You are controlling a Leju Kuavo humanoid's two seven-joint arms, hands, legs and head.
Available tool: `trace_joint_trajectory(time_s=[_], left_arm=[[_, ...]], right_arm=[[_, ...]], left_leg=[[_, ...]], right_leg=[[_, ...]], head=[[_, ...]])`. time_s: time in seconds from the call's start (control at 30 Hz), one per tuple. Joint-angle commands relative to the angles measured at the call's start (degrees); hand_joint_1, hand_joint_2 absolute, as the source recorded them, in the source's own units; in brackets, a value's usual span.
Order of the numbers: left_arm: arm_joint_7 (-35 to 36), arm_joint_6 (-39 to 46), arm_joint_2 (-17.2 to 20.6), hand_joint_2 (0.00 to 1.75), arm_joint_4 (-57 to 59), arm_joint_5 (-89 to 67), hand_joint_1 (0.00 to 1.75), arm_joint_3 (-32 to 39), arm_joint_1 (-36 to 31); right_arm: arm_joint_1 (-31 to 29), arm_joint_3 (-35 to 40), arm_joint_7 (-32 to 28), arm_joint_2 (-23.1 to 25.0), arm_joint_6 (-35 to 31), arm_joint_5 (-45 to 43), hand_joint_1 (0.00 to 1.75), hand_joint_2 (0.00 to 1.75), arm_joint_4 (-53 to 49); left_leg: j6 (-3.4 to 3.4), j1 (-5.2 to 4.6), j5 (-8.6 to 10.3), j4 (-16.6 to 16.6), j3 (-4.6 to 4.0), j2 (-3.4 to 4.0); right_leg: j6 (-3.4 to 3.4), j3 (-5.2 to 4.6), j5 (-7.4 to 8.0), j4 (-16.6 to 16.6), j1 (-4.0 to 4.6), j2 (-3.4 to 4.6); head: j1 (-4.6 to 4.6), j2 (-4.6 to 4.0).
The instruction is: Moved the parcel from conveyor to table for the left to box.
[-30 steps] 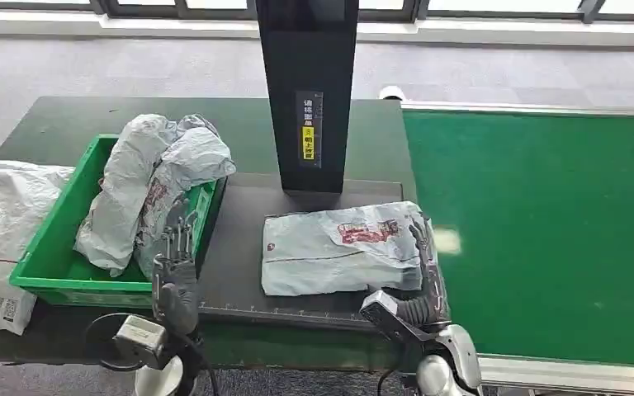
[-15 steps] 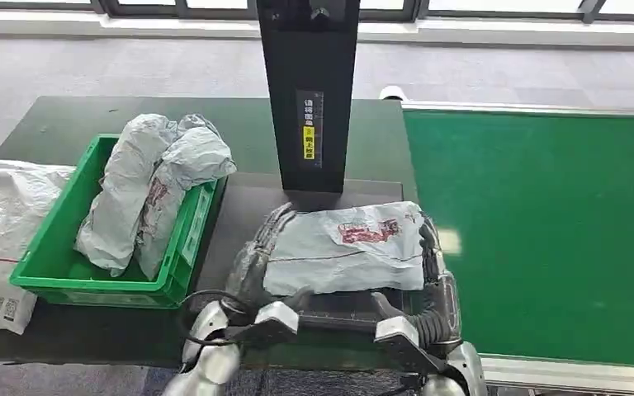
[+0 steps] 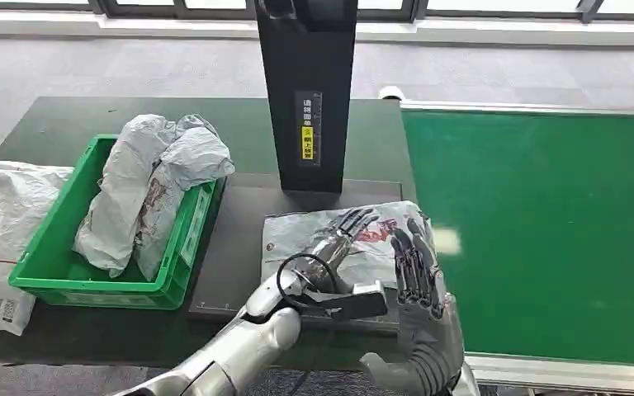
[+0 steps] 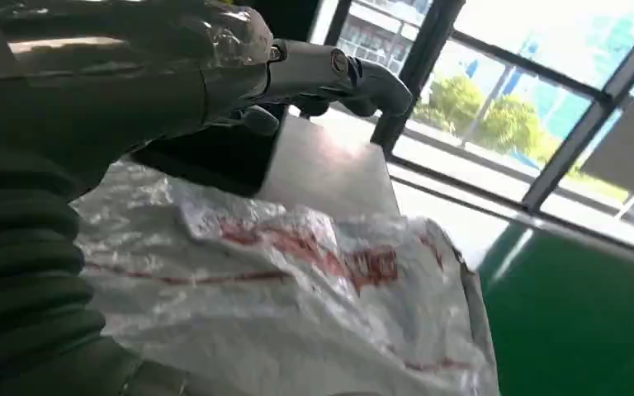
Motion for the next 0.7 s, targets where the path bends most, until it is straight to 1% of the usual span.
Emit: trace_joint_trajectory(time_s=[0.03, 0.17, 0.33, 0.7], left_arm=[[2.9, -4.4, 1.5, 1.75, 11.8, 2.6, 0.00, -16.5, -6.4], [2.9, -4.4, 1.5, 1.75, 11.8, 2.6, 0.00, -16.5, -6.4], [4.8, -8.7, 1.5, 1.75, 14.1, 3.7, 0.00, -20.8, -6.8], [4.8, -8.7, 1.5, 1.75, 14.1, 3.7, 0.00, -20.8, -6.8]], right_arm=[[-3.7, 5.6, 0.3, -4.9, 0.9, -1.5, 0.00, 1.75, 0.2], [-3.7, 5.6, 0.3, -4.9, 0.9, -1.5, 0.00, 1.75, 0.2], [-5.0, 6.5, 0.3, -5.4, 0.4, -3.0, 0.00, 1.75, 2.5], [-5.0, 6.5, 0.3, -5.4, 0.4, -3.0, 0.00, 1.75, 2.5]], left_leg=[[0.01, -0.01, 0.08, -0.1, 0.07, 0.06], [0.00, 0.00, 0.05, -0.1, 0.03, 0.10], [0.01, -0.01, 0.09, -0.2, 0.09, 0.17], [-0.01, 0.03, 0.05, -0.1, 0.08, 0.10]], right_leg=[[-0.03, 0.04, 0.09, -0.1, -0.01, 0.07], [-0.03, 0.00, 0.08, -0.1, 0.01, 0.12], [-0.04, 0.03, 0.13, -0.1, 0.00, 0.19], [-0.03, 0.08, 0.08, -0.1, 0.03, 0.10]], head=[[0.00, 0.00], [0.00, 0.00], [0.00, 0.00], [0.00, 0.00]])
